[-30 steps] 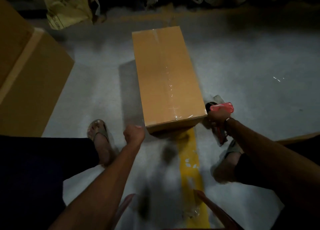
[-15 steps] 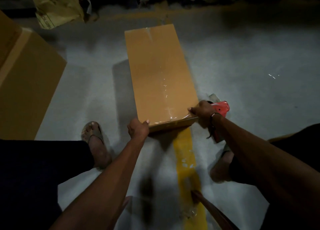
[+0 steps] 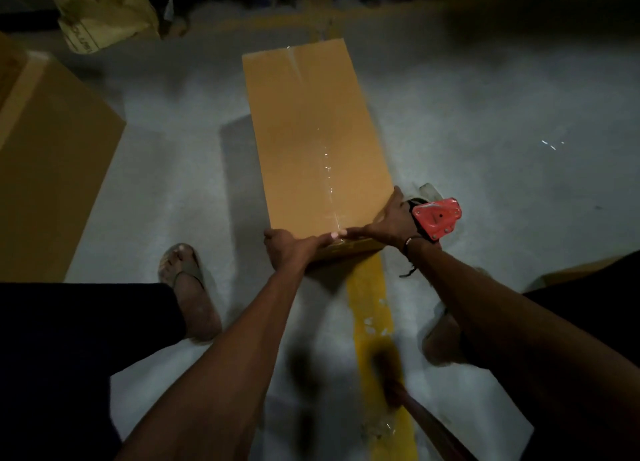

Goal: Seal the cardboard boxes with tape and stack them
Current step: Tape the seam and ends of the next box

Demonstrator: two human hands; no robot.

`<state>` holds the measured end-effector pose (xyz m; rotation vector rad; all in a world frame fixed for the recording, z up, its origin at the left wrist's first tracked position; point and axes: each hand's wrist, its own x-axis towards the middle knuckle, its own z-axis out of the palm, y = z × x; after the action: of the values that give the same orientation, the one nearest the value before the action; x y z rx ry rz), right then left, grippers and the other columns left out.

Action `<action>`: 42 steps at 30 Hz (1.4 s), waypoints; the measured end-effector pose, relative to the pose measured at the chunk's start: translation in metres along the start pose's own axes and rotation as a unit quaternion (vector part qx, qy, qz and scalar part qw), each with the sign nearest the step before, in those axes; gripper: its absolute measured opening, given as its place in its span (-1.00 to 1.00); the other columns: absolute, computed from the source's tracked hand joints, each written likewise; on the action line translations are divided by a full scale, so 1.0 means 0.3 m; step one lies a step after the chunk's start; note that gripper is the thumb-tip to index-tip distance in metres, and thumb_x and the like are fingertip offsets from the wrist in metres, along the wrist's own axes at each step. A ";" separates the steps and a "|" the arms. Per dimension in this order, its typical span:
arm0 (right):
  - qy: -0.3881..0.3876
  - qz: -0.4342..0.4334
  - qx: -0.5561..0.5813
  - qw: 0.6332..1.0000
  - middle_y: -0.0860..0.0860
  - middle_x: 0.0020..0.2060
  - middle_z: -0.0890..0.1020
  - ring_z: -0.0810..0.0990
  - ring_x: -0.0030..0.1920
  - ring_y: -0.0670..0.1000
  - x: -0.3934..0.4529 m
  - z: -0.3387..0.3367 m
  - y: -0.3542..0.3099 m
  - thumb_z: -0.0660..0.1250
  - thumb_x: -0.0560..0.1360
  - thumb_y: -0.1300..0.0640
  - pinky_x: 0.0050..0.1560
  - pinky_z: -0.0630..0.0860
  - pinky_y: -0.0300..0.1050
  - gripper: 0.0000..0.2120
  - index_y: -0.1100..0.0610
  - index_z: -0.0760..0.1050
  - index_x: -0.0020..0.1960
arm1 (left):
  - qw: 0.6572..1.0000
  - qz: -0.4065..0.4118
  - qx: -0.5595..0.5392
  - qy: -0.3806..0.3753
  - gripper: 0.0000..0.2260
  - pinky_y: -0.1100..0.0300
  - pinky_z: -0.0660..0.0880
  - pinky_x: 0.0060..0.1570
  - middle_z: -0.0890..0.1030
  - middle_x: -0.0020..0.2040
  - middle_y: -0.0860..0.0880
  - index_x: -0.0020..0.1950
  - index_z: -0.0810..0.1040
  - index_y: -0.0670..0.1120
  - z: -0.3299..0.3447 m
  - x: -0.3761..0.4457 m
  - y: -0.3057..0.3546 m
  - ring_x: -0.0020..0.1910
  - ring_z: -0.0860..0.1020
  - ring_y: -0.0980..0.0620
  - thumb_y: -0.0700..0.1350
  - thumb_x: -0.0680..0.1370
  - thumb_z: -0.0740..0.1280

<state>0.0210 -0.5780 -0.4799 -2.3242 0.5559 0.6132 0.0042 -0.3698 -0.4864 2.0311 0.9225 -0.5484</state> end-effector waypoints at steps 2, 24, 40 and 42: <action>0.016 -0.010 0.010 1.000 0.26 0.54 0.22 0.31 0.48 0.33 0.009 0.010 0.014 0.65 0.03 -0.40 0.43 0.38 0.20 0.47 0.05 -0.16 0.62 | 1.000 -0.009 0.013 0.017 0.37 -0.04 0.46 0.38 0.32 0.55 -0.26 0.61 0.01 -0.30 0.008 0.004 0.000 0.49 0.39 -0.25 0.24 0.11 0.72; 0.074 -0.225 -0.208 0.949 0.20 0.63 -0.12 0.09 0.52 0.46 -0.028 0.079 0.111 0.62 0.12 -0.34 0.33 0.36 0.47 0.25 -0.09 0.04 0.62 | 0.787 0.467 0.394 0.091 -0.18 -0.32 0.14 0.52 0.22 0.59 -0.19 0.50 0.29 -0.05 0.065 -0.020 -0.119 0.58 0.18 -0.24 0.36 0.41 0.44; 0.153 -0.215 -0.260 0.929 0.22 0.61 -0.01 0.29 0.38 0.41 0.028 0.129 0.134 0.54 0.37 0.21 0.07 0.59 0.25 -0.05 -0.09 0.10 0.60 | 0.737 0.480 0.466 0.091 -0.09 -0.43 0.35 0.27 0.29 0.45 -0.32 0.44 0.21 -0.06 0.084 0.056 -0.086 0.41 0.34 -0.36 0.03 0.26 0.67; 0.149 -0.224 -0.255 0.929 0.22 0.61 -0.02 0.30 0.37 0.40 0.020 0.110 0.129 0.47 0.38 0.33 0.04 0.61 0.22 -0.06 -0.10 0.10 0.59 | 0.752 0.471 0.456 0.072 -0.09 -0.39 0.30 0.30 0.21 0.47 -0.27 0.45 0.19 -0.02 0.068 0.053 -0.085 0.44 0.27 -0.32 -0.15 0.26 0.65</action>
<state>-0.0039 -0.5835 -0.5243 -2.9323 -0.0368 0.1922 -0.0065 -0.3700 -0.5212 3.0510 -0.5400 -0.2472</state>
